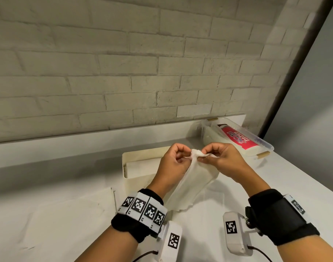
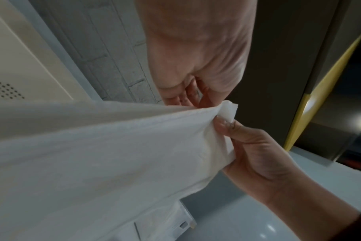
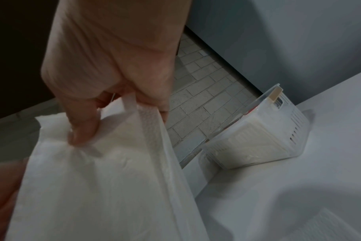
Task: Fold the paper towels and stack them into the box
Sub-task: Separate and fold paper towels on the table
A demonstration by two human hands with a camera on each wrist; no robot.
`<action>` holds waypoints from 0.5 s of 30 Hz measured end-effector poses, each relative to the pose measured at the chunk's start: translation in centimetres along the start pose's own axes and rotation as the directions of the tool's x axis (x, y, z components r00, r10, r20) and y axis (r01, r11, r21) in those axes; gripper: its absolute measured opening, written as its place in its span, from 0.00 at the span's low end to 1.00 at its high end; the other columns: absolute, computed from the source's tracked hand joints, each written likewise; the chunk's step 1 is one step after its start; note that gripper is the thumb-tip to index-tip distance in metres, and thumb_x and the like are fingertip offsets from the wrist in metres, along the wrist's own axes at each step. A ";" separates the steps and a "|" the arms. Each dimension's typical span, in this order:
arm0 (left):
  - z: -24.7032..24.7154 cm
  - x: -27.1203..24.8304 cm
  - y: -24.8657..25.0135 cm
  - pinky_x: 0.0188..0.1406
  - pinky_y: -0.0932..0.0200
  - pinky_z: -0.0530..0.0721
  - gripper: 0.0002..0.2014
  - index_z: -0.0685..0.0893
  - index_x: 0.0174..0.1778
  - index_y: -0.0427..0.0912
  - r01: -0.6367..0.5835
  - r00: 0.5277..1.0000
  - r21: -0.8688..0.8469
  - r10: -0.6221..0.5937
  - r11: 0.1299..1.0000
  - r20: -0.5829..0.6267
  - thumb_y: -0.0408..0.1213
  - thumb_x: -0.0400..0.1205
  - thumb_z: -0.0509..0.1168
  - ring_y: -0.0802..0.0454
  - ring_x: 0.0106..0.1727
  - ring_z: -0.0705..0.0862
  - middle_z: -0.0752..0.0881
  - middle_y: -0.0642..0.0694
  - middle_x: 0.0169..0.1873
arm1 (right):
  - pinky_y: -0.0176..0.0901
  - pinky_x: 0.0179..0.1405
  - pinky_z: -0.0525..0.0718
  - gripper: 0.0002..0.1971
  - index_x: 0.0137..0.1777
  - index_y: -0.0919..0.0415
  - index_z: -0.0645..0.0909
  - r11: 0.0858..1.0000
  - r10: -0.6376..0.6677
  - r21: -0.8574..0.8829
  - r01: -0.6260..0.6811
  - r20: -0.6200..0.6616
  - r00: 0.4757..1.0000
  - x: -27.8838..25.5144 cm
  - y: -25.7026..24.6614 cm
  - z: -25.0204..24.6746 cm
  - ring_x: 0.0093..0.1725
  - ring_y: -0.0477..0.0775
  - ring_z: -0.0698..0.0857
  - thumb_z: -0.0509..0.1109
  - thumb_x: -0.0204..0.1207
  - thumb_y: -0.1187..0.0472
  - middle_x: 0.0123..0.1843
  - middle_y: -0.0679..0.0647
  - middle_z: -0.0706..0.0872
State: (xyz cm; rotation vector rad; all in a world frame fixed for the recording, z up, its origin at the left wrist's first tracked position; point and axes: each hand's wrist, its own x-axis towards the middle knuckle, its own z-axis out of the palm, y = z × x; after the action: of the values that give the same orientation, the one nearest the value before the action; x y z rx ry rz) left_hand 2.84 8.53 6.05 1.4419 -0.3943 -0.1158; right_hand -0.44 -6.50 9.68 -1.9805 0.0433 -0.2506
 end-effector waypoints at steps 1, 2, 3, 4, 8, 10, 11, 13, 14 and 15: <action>-0.1 0.0 -0.1 0.39 0.59 0.77 0.14 0.79 0.37 0.49 -0.015 1.000 0.039 0.014 0.999 0.011 0.22 0.76 0.65 0.58 0.33 0.78 0.84 0.52 0.36 | 0.27 0.31 0.80 0.08 0.35 0.57 0.84 1.000 -0.002 0.000 0.002 -0.003 1.000 0.1 0.0 -0.1 0.31 0.42 0.82 0.77 0.67 0.70 0.33 0.49 0.85; -0.1 -0.1 -0.2 0.39 0.58 0.77 0.13 0.79 0.35 0.50 -0.020 1.000 0.066 0.019 0.998 0.025 0.24 0.75 0.66 0.57 0.33 0.78 0.84 0.52 0.35 | 0.26 0.30 0.80 0.08 0.35 0.57 0.84 1.000 -0.003 -0.002 0.003 -0.006 1.000 0.1 -0.1 -0.2 0.30 0.40 0.82 0.77 0.67 0.70 0.34 0.48 0.85; -0.1 0.0 -0.2 0.40 0.57 0.78 0.11 0.80 0.33 0.50 -0.012 0.999 0.072 0.009 0.997 0.032 0.27 0.73 0.67 0.54 0.36 0.79 0.84 0.53 0.34 | 0.26 0.30 0.80 0.08 0.35 0.57 0.84 1.000 -0.004 -0.003 0.004 -0.008 1.000 0.1 -0.1 -0.3 0.30 0.40 0.82 0.77 0.67 0.70 0.34 0.48 0.85; -0.2 0.0 0.0 0.42 0.56 0.78 0.08 0.81 0.32 0.51 0.002 0.999 0.060 -0.005 0.998 0.041 0.32 0.70 0.67 0.53 0.38 0.79 0.84 0.55 0.33 | 0.26 0.30 0.80 0.08 0.35 0.57 0.84 1.000 -0.004 -0.002 0.004 -0.011 1.000 0.2 -0.1 -0.4 0.31 0.41 0.82 0.77 0.67 0.70 0.34 0.49 0.85; -0.5 0.1 -0.1 0.43 0.59 0.75 0.04 0.82 0.33 0.52 0.015 0.994 0.098 -0.025 0.995 0.107 0.46 0.66 0.68 0.55 0.37 0.76 0.81 0.55 0.33 | 0.26 0.29 0.80 0.08 0.35 0.59 0.83 0.999 -0.014 0.035 0.015 -0.014 1.000 0.4 -0.1 -0.5 0.28 0.37 0.82 0.76 0.67 0.72 0.34 0.50 0.85; -0.7 0.0 -0.3 0.40 0.61 0.73 0.08 0.81 0.31 0.53 -0.036 0.991 0.186 0.012 0.982 0.131 0.48 0.69 0.73 0.55 0.36 0.73 0.78 0.53 0.32 | 0.26 0.28 0.79 0.08 0.35 0.59 0.83 0.998 -0.018 0.067 0.019 -0.008 1.000 0.4 -0.2 -0.4 0.27 0.36 0.81 0.76 0.68 0.73 0.33 0.51 0.85; -0.7 -0.1 -0.4 0.40 0.60 0.73 0.09 0.80 0.31 0.54 -0.054 0.990 0.228 0.022 0.972 0.140 0.46 0.72 0.74 0.55 0.36 0.73 0.79 0.52 0.32 | 0.26 0.28 0.78 0.08 0.34 0.59 0.83 0.997 -0.018 0.078 0.019 -0.011 1.000 0.4 -0.2 -0.4 0.26 0.37 0.81 0.75 0.68 0.73 0.32 0.50 0.84; -0.8 -0.2 -0.6 0.43 0.57 0.77 0.08 0.82 0.32 0.54 -0.062 0.990 0.331 0.016 0.942 0.140 0.42 0.75 0.74 0.55 0.37 0.77 0.83 0.50 0.34 | 0.28 0.28 0.78 0.09 0.33 0.59 0.83 0.995 -0.018 0.094 0.020 -0.022 1.000 0.4 -0.3 -0.5 0.26 0.37 0.80 0.75 0.68 0.72 0.31 0.49 0.84; -0.9 -0.2 -0.7 0.46 0.56 0.80 0.06 0.84 0.34 0.53 -0.054 0.991 0.373 0.003 0.926 0.135 0.42 0.75 0.74 0.55 0.39 0.79 0.86 0.49 0.36 | 0.28 0.28 0.78 0.09 0.33 0.58 0.82 0.995 -0.017 0.098 0.019 -0.027 0.999 0.4 -0.3 -0.6 0.27 0.38 0.80 0.75 0.69 0.72 0.30 0.48 0.84; -1.0 -0.4 -0.8 0.50 0.56 0.81 0.03 0.86 0.38 0.51 -0.034 0.991 0.405 -0.021 0.914 0.130 0.43 0.74 0.74 0.56 0.41 0.81 0.87 0.50 0.38 | 0.29 0.28 0.78 0.10 0.33 0.58 0.82 0.995 -0.013 0.100 0.016 -0.031 0.999 0.4 -0.5 -0.7 0.27 0.40 0.81 0.75 0.69 0.72 0.30 0.48 0.84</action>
State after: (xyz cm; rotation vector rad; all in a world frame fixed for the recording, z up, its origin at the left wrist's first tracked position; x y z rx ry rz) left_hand 2.95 9.50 5.17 1.8511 -0.5553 -0.1288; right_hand -0.18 -6.97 10.44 -1.8779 0.0355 -0.2866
